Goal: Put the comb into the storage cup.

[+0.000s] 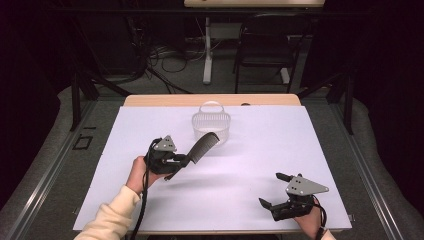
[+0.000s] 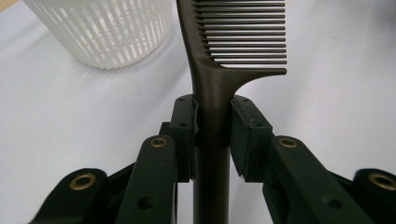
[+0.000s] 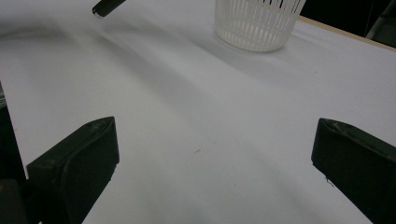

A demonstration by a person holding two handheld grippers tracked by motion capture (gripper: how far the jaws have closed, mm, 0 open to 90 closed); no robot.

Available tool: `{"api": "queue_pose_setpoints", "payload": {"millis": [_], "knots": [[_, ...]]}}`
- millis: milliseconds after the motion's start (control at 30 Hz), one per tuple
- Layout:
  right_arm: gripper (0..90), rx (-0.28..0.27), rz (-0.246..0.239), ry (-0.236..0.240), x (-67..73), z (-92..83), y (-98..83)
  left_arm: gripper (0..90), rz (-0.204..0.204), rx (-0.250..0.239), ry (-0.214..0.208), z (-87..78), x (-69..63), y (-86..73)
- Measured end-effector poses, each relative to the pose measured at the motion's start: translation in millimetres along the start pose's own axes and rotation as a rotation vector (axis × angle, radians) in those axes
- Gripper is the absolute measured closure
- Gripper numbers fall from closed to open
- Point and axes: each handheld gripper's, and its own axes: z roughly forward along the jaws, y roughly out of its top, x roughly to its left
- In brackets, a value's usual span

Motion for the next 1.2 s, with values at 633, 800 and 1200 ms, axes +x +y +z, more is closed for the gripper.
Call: {"api": "queue_pose_setpoints", "payload": {"millis": [633, 800, 1200], "knots": [[0.5, 0.003, -0.001, 0.002, 0.0, 0.1, -0.2, 72.5, -0.030, -0.024, 0.025, -4.5, 6.3, -2.3], [0.5, 0.006, 0.000, 0.002, -0.1, 0.4, -0.3, 72.5, -0.036, -0.030, 0.036, -6.0, 8.6, -2.7], [0.5, 0.008, -0.003, 0.004, -0.2, 1.3, -0.6, 72.5, -0.058, -0.052, 0.067, -7.7, 14.6, -4.2]]}}
